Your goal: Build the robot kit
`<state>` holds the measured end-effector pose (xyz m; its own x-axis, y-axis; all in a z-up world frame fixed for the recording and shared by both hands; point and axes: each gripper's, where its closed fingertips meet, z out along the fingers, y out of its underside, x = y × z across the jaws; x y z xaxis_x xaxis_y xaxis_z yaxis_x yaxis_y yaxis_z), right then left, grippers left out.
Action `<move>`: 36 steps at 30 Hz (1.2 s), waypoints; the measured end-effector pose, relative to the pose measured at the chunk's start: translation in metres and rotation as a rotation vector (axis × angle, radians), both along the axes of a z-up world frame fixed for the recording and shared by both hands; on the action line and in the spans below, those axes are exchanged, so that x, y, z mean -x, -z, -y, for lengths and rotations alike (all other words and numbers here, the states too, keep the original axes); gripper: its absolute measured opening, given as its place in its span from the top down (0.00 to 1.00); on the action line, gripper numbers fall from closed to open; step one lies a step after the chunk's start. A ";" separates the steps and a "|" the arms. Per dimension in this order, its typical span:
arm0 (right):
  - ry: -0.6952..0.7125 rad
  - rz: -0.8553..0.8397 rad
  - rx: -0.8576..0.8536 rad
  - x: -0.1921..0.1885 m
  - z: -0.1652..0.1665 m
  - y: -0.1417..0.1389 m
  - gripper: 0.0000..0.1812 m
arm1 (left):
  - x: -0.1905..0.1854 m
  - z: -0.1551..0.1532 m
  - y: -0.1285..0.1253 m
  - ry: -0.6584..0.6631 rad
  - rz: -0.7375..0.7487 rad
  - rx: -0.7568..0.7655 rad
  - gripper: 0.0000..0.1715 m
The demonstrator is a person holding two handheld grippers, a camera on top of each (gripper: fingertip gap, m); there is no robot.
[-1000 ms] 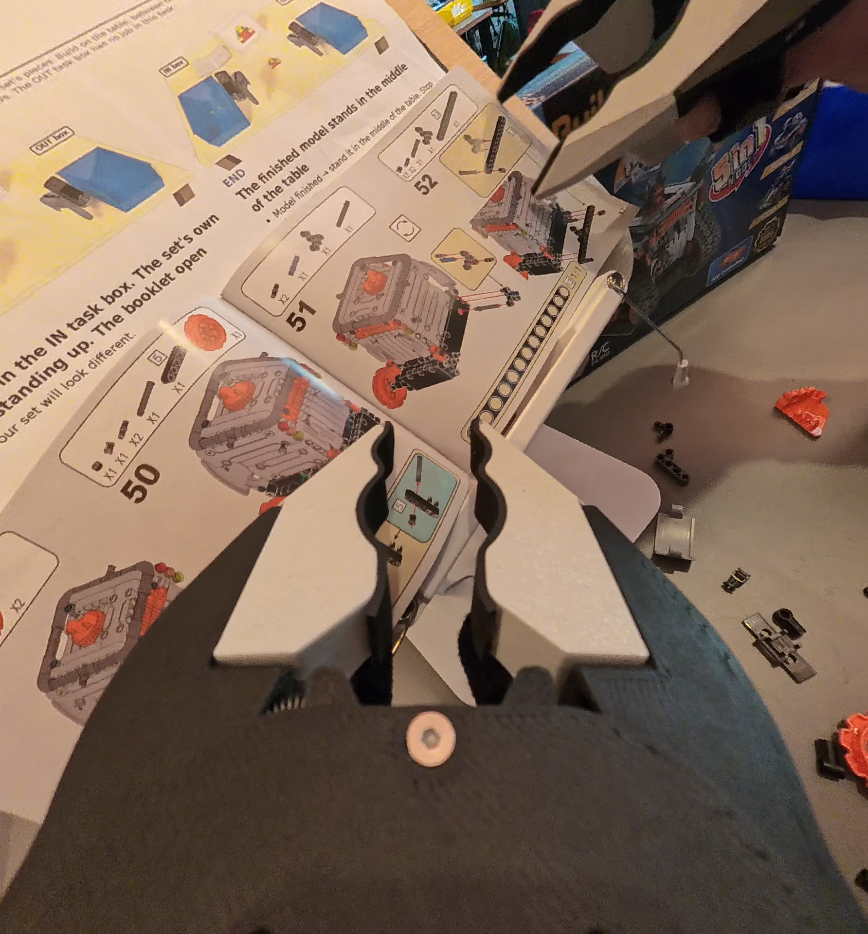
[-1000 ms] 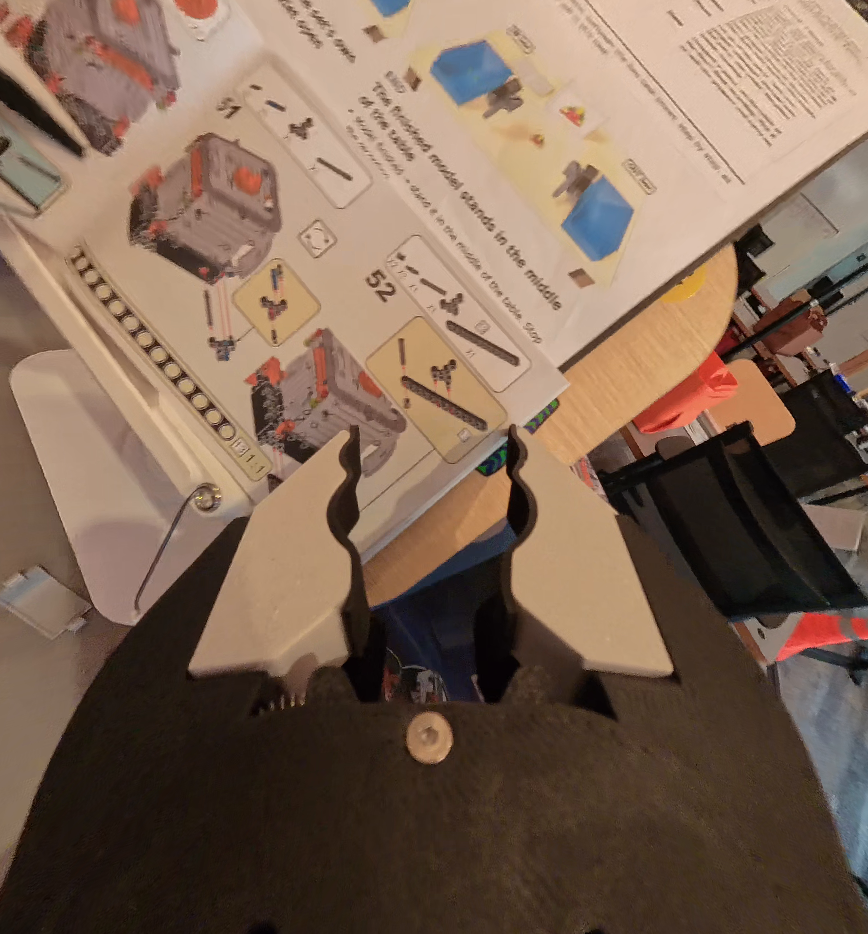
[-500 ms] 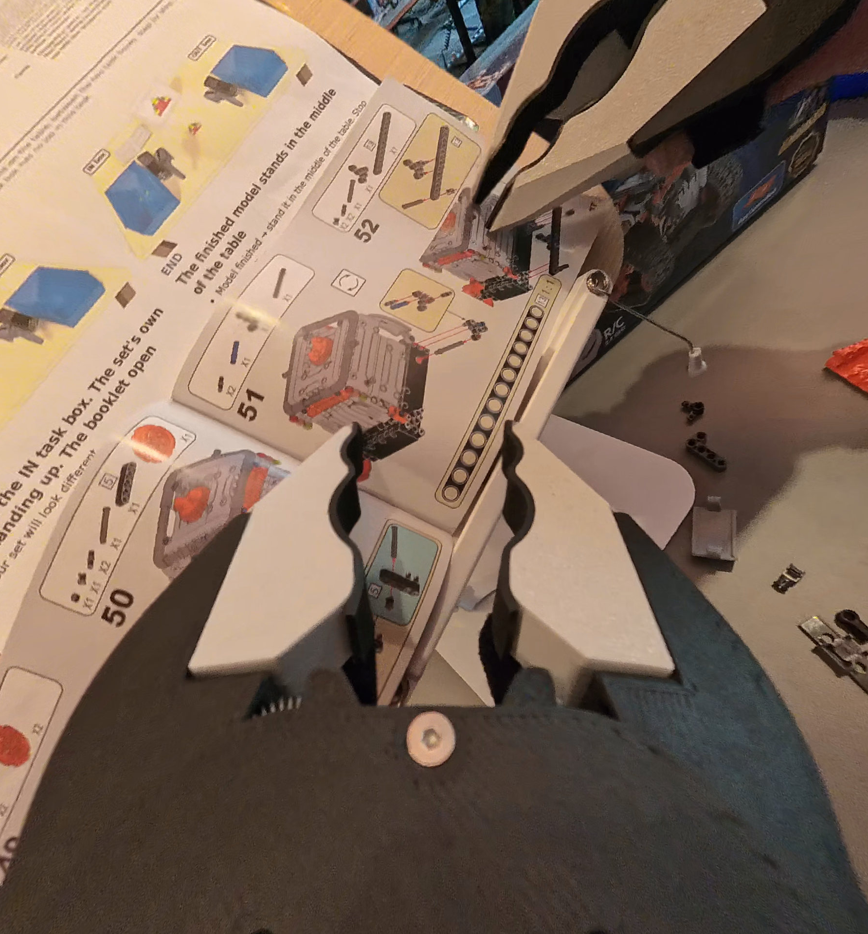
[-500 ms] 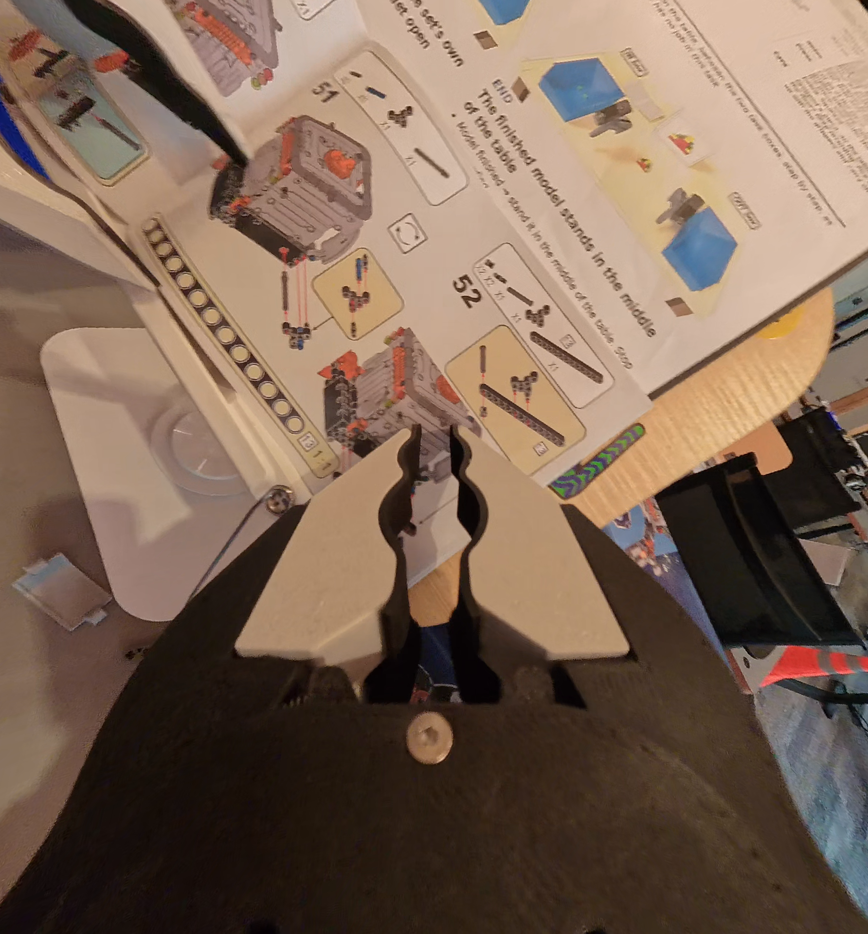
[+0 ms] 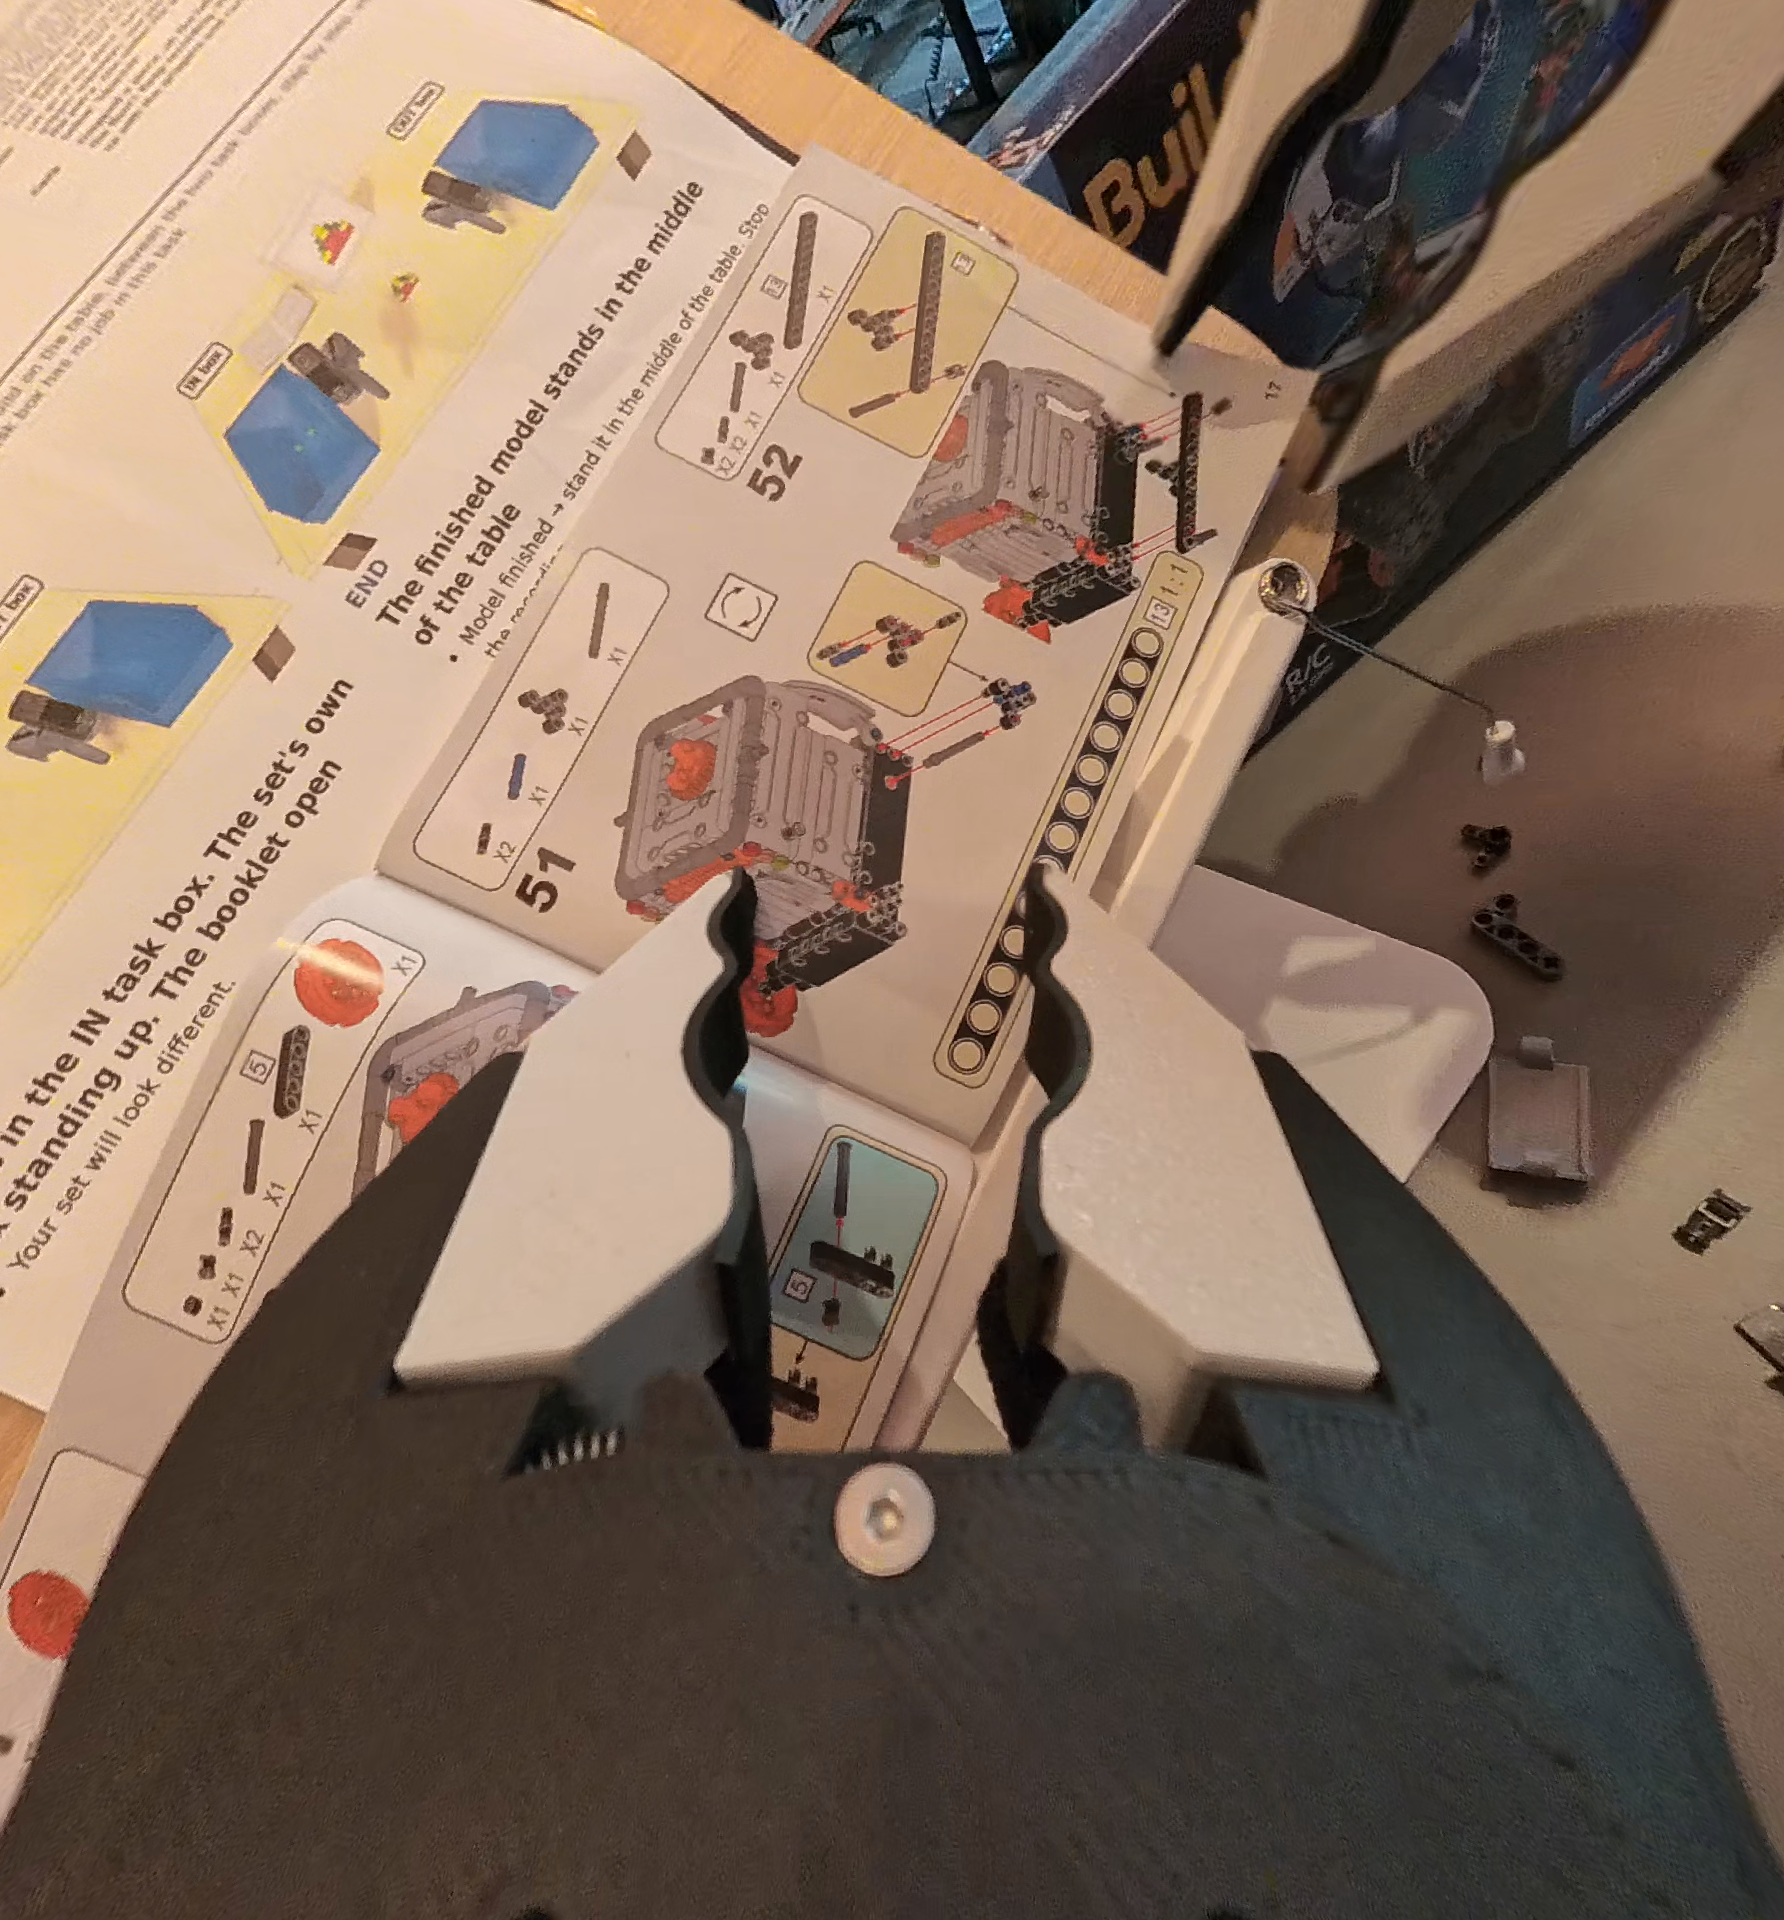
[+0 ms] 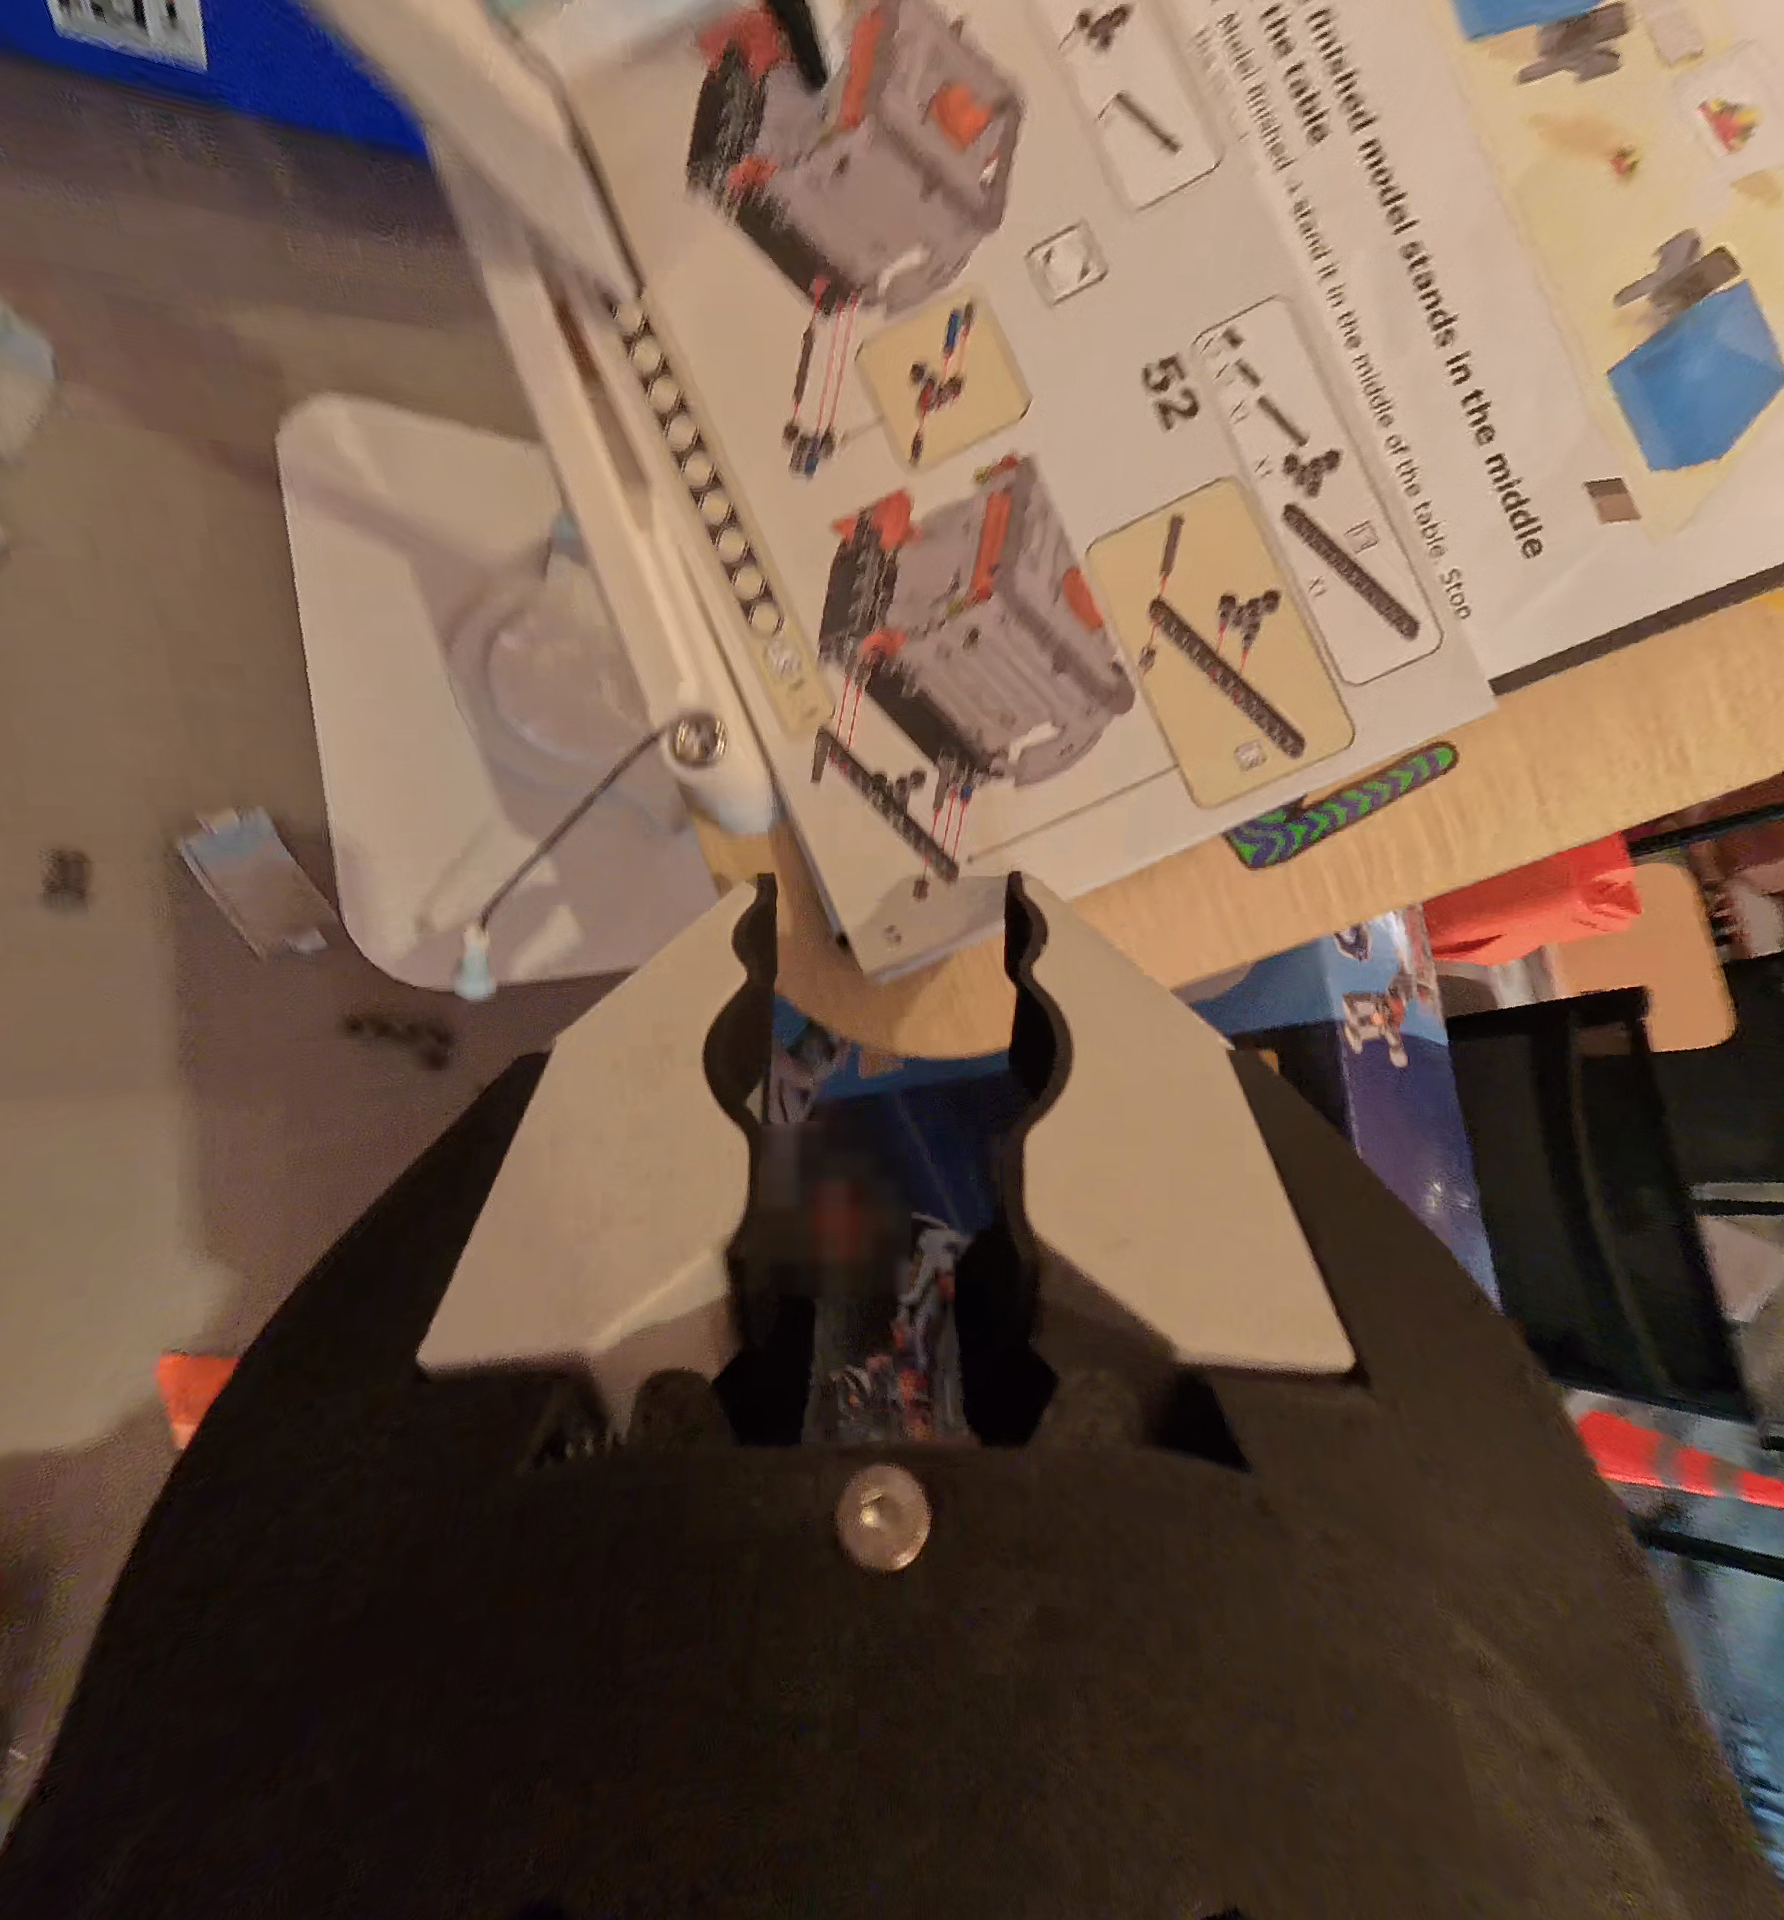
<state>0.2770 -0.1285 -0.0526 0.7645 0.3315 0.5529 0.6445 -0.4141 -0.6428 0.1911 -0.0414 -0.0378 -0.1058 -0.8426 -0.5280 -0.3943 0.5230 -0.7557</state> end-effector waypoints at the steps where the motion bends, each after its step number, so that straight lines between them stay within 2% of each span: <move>1: -0.007 0.047 -0.001 -0.003 0.003 0.002 0.77 | 0.000 0.000 0.000 0.000 0.004 0.004 0.71; 4: -0.013 0.179 -0.013 -0.007 0.007 0.006 0.81 | 0.000 -0.001 -0.002 0.001 0.008 0.016 0.72; 8: 0.005 0.213 -0.047 -0.010 0.004 0.006 0.88 | 0.000 0.000 -0.001 -0.001 0.002 0.009 0.71; 19: -0.058 0.162 -0.011 0.000 0.008 0.004 0.98 | 0.000 0.001 -0.001 0.005 -0.003 0.022 0.70; 24: -0.059 0.058 -0.011 0.005 0.009 -0.003 1.00 | 0.000 0.003 -0.002 0.018 -0.018 0.027 0.68; 27: -0.066 -0.006 -0.041 0.012 0.012 -0.017 1.00 | -0.003 0.020 -0.007 0.071 -0.009 0.018 0.69; 30: -0.090 -0.027 -0.070 0.023 0.014 -0.035 1.00 | -0.012 0.049 -0.014 0.164 -0.015 0.043 0.72; 33: -0.123 -0.053 -0.093 0.036 0.014 -0.051 1.00 | -0.024 0.074 -0.020 0.252 -0.023 0.087 0.77; 36: -0.141 -0.036 -0.102 0.043 0.015 -0.059 1.00 | -0.035 0.086 -0.027 0.315 -0.035 0.162 0.83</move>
<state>0.2341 -0.1432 0.0067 0.7343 0.3803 0.5623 0.6673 -0.2522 -0.7007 0.2260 -0.1271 -0.0111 -0.3899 -0.8381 -0.3816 -0.2599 0.4977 -0.8275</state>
